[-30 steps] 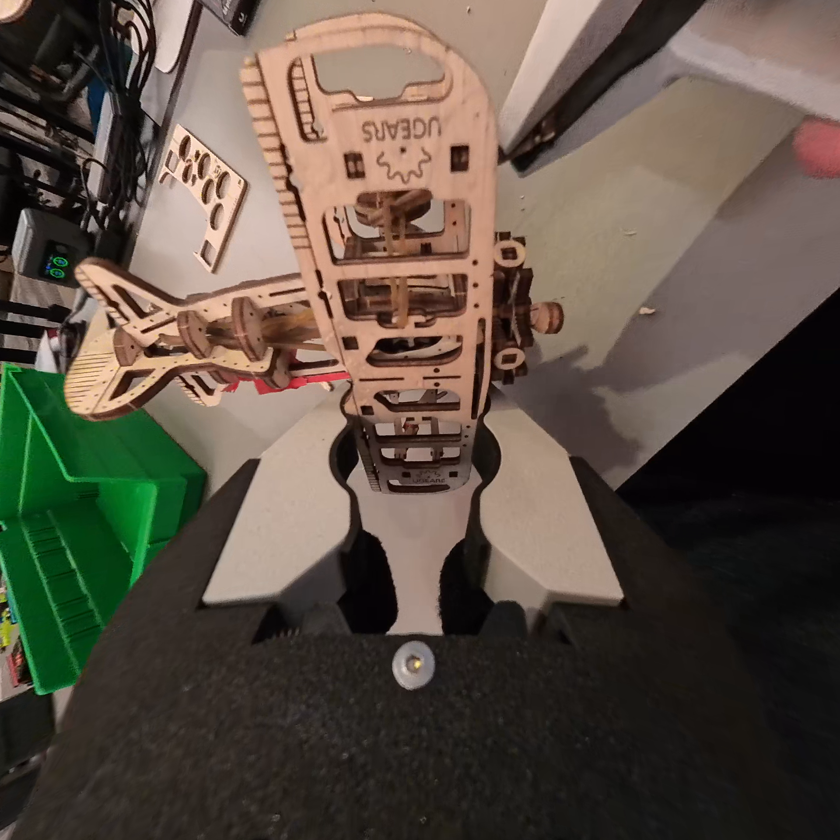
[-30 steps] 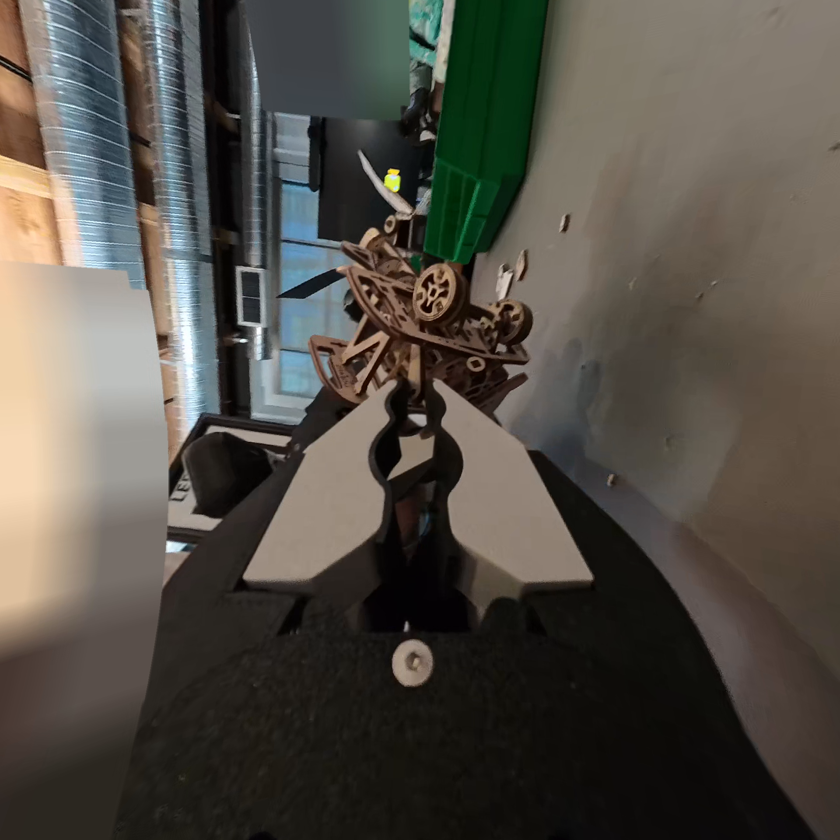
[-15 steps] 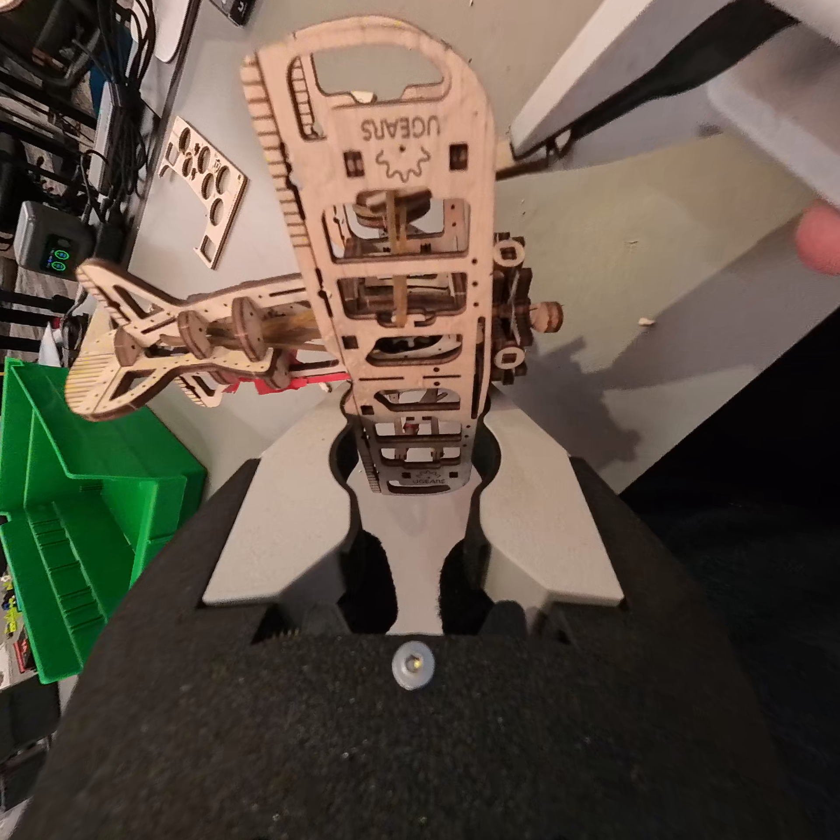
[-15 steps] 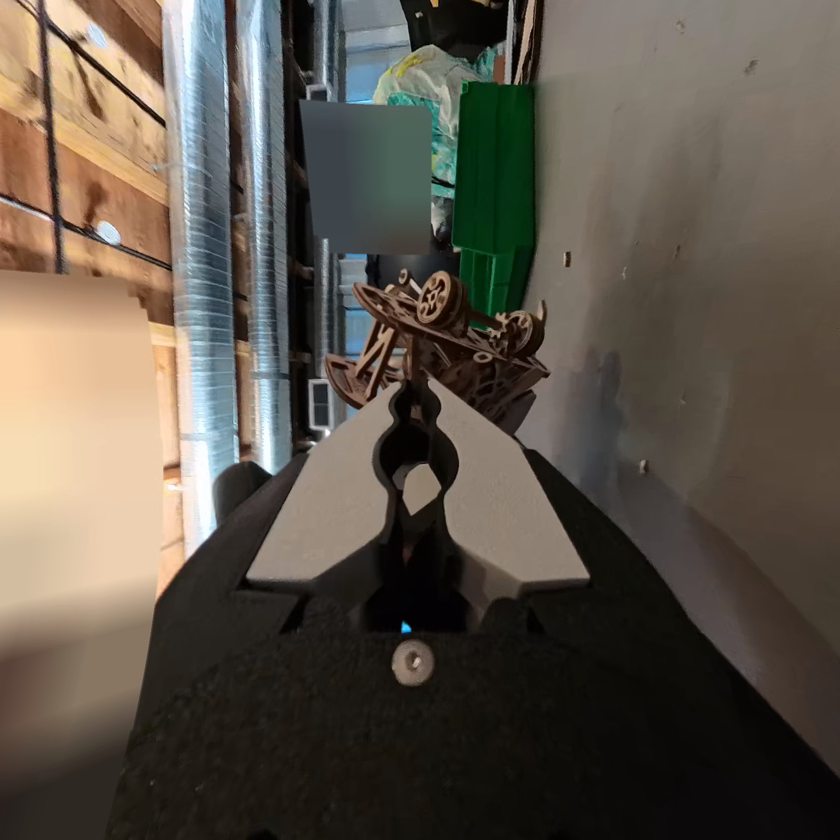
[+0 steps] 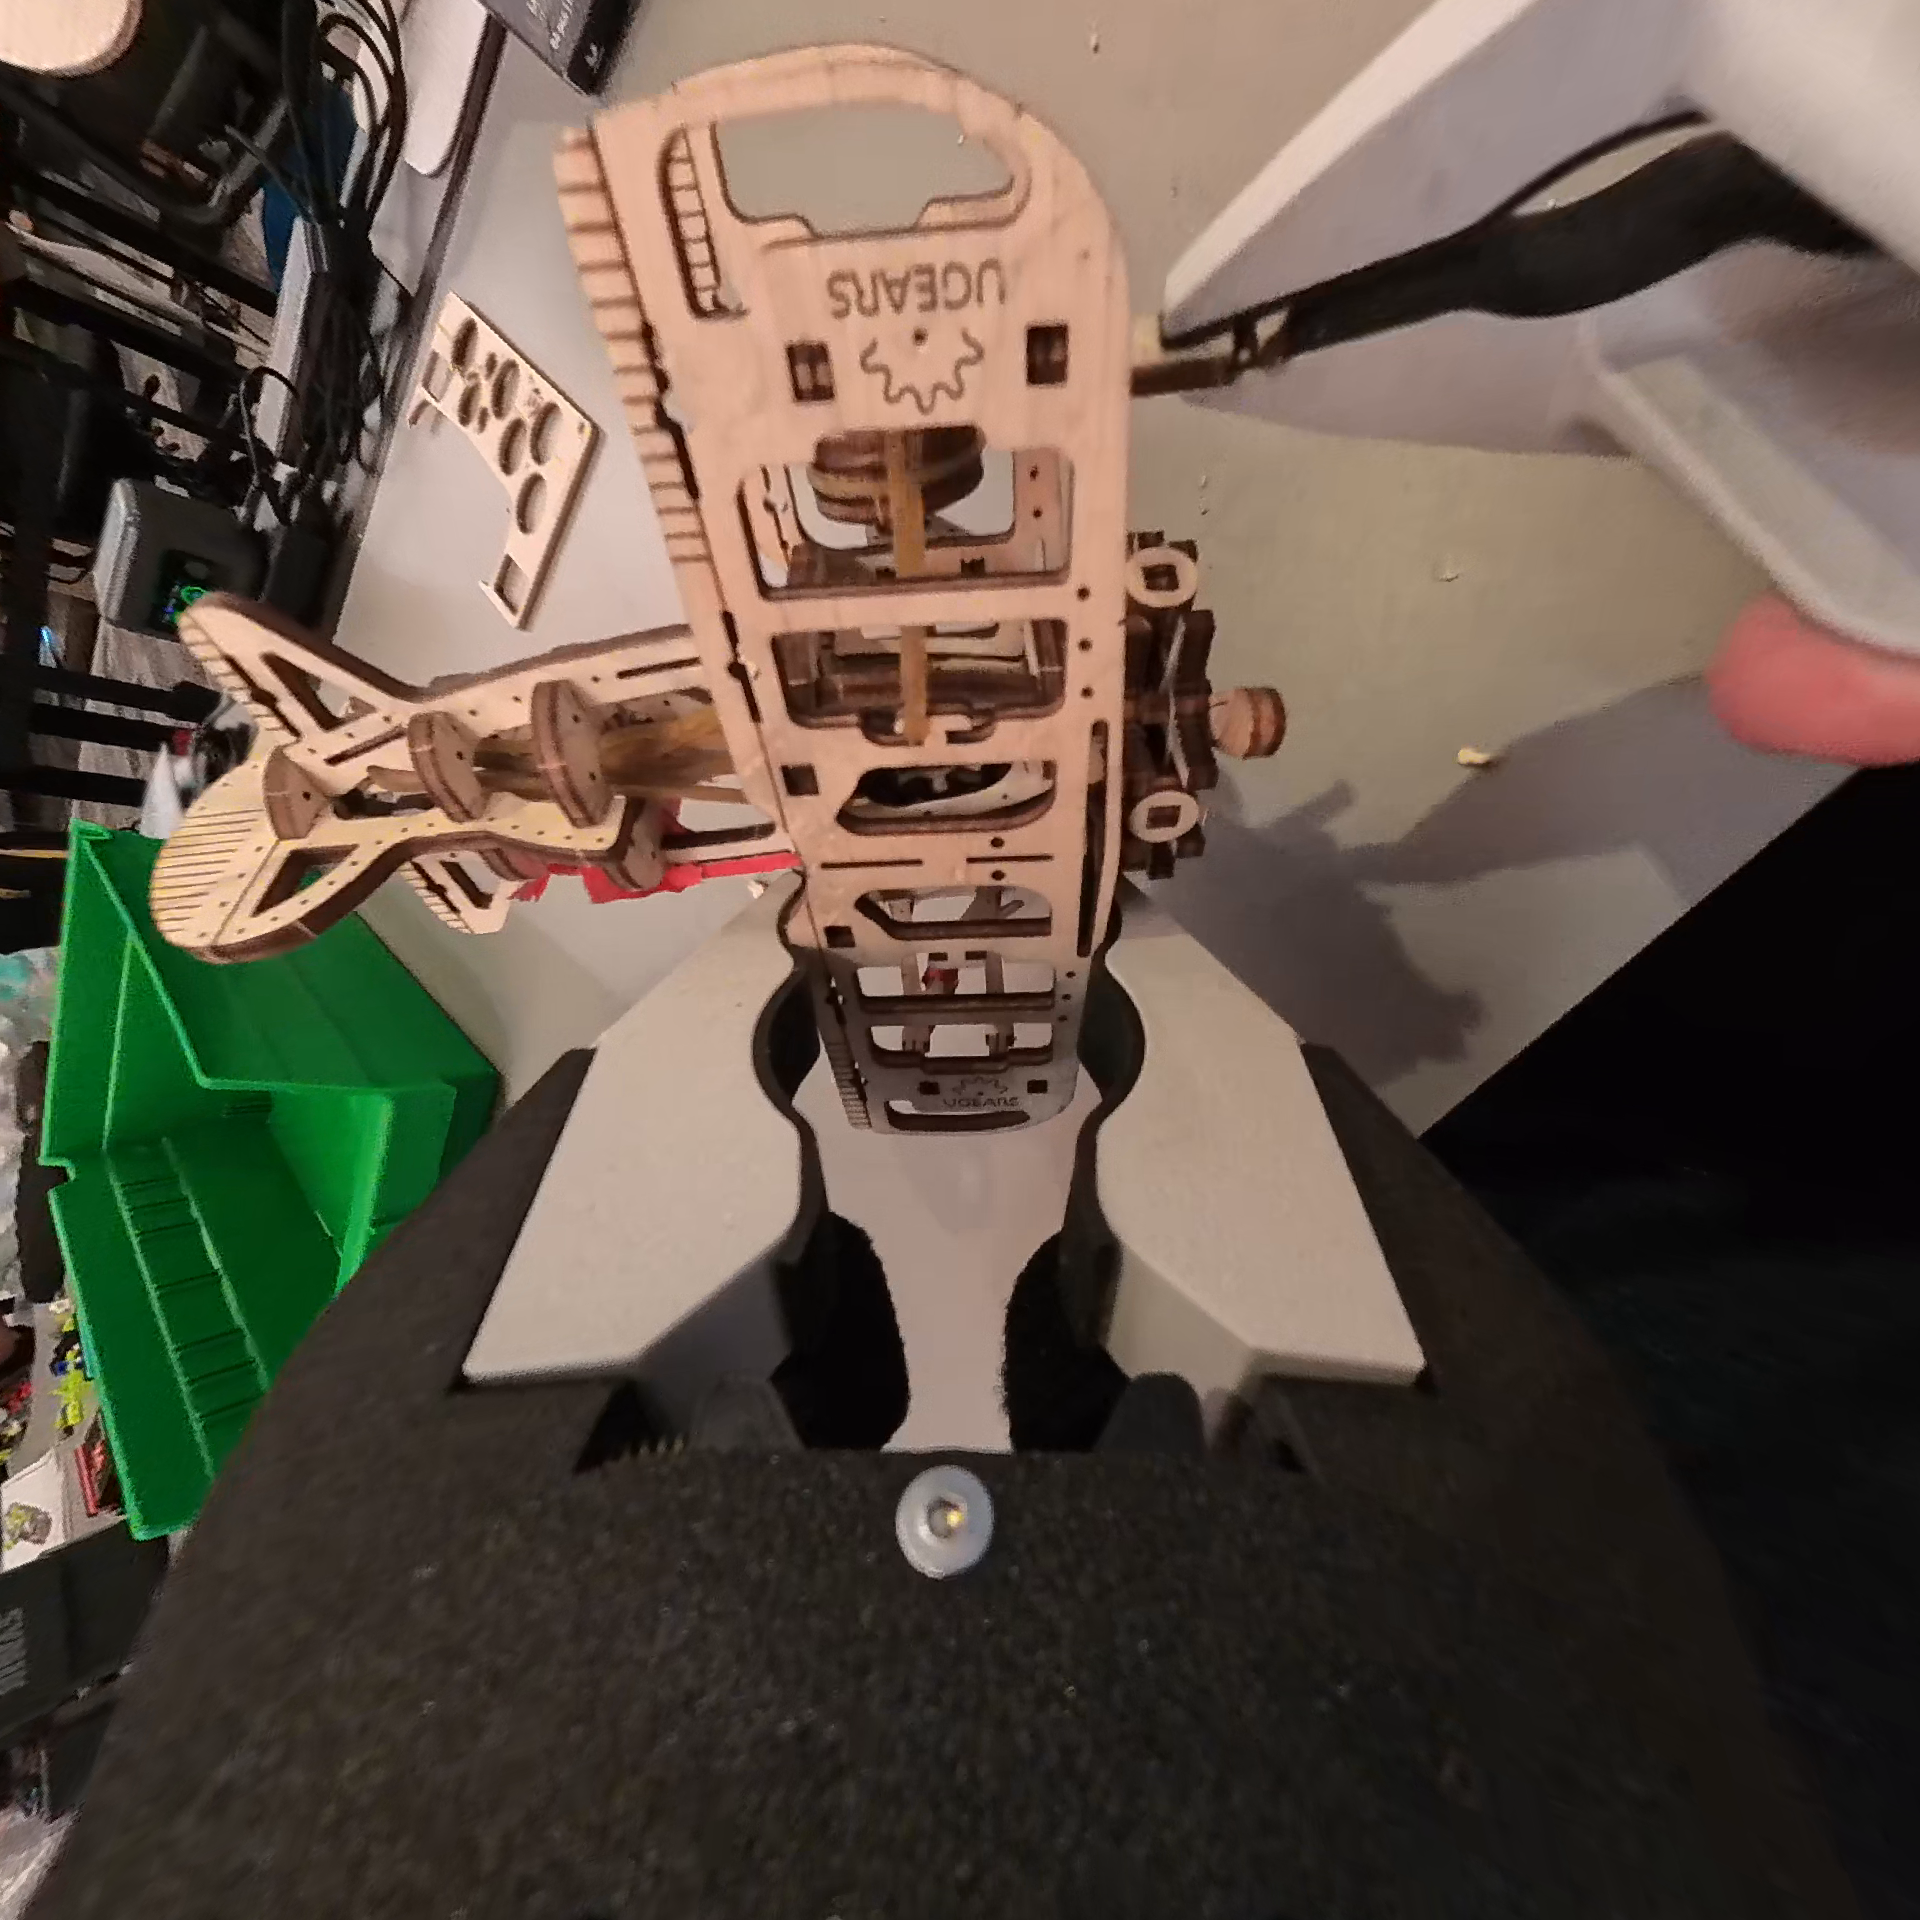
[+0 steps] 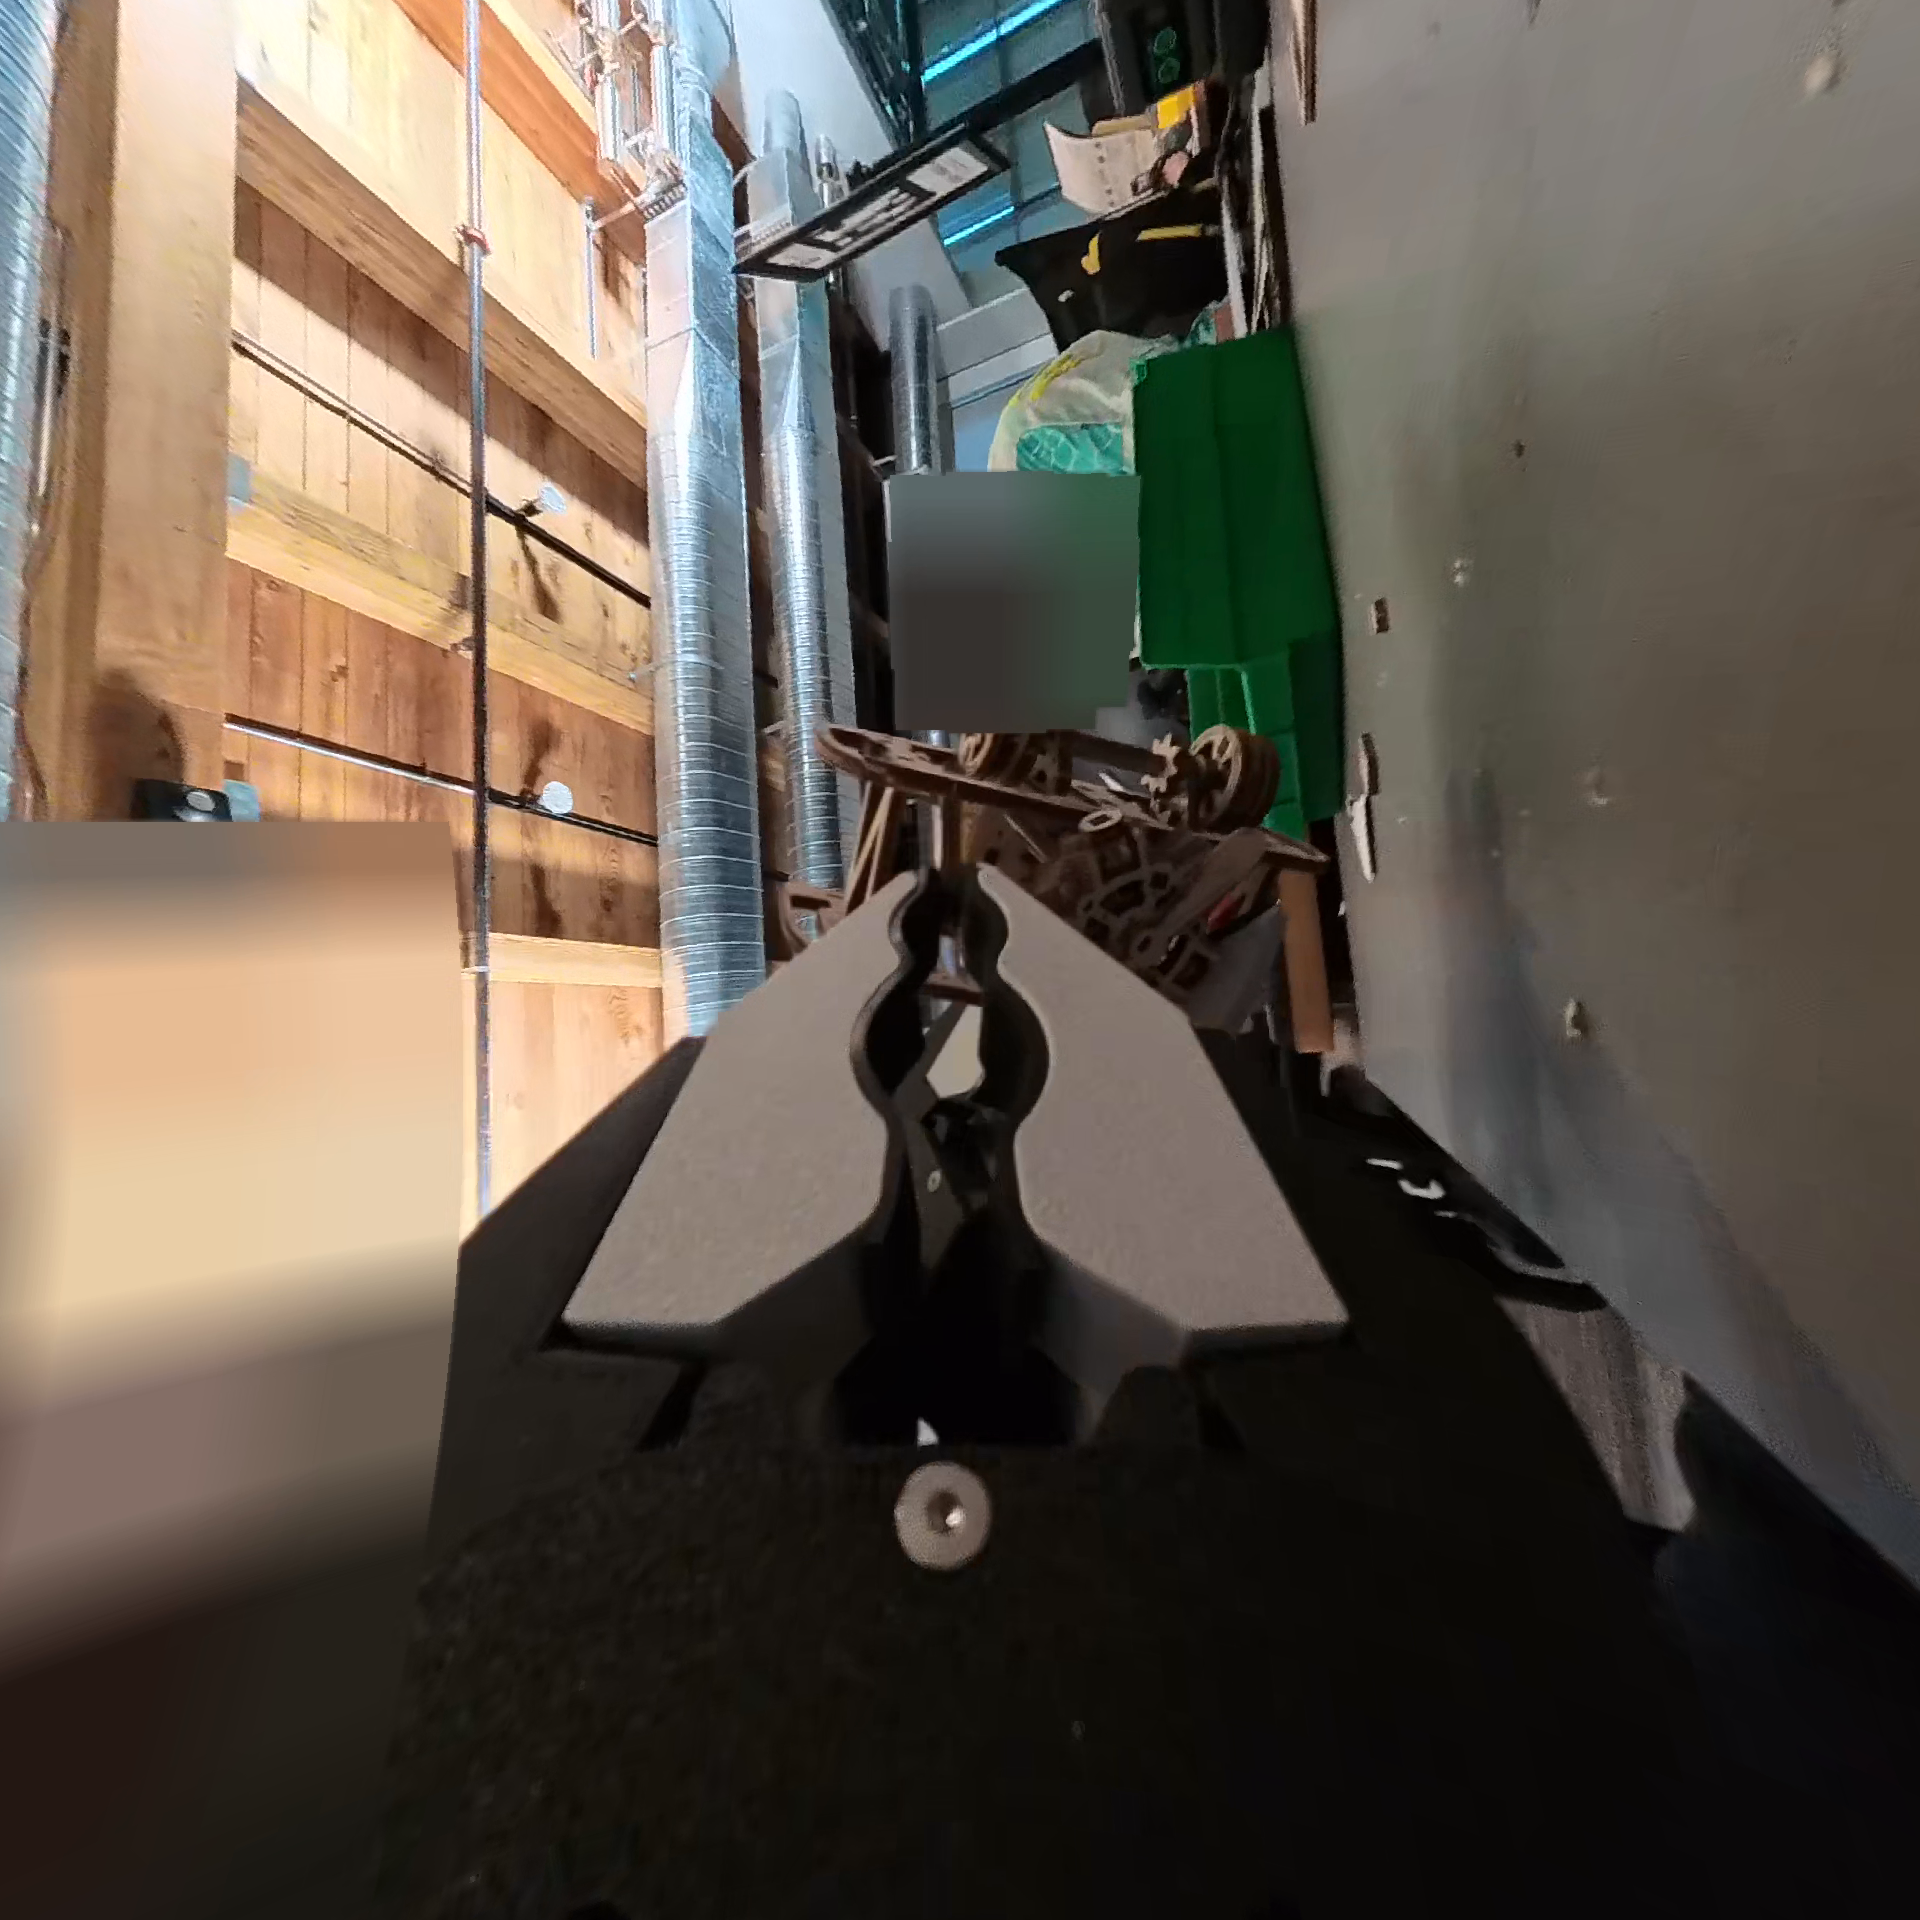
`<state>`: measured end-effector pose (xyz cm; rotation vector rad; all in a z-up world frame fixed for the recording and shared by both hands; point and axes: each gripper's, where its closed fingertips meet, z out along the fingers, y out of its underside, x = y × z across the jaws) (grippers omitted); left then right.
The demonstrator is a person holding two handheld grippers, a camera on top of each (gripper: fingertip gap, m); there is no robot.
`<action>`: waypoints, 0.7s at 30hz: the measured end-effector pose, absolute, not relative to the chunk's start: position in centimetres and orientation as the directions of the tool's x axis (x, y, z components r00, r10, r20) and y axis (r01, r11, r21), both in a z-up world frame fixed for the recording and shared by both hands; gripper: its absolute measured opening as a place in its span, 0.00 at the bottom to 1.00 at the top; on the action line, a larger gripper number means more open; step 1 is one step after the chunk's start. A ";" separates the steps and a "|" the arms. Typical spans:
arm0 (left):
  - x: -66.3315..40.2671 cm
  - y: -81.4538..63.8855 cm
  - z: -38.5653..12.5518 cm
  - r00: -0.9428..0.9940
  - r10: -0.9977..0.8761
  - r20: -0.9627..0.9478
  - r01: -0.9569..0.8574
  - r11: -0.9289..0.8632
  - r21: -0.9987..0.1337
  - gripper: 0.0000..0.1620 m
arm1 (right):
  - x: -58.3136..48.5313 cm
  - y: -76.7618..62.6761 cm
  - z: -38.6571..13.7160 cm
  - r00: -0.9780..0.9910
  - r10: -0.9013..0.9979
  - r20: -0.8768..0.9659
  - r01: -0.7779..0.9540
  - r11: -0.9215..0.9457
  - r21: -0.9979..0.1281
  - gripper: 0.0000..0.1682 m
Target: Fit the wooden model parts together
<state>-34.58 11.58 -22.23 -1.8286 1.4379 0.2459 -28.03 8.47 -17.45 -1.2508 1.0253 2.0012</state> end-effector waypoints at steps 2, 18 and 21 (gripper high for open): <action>-34.5 11.5 -22.2 0.338 -0.740 -0.581 -0.890 -0.051 -0.453 0.29 | -27.9 8.6 -17.5 -0.409 0.066 -0.910 -0.781 -0.541 0.312 0.00; -34.0 11.3 -21.7 0.373 -0.713 -0.594 -0.872 -0.051 -0.487 0.29 | -27.6 9.1 -16.6 -0.391 0.115 -0.913 -0.828 -0.478 0.294 0.00; -34.0 11.6 -21.4 0.433 -0.725 -0.535 -0.835 -0.099 -0.542 0.28 | -26.8 9.2 -16.4 -0.309 0.127 -0.943 -0.865 -0.450 0.223 0.00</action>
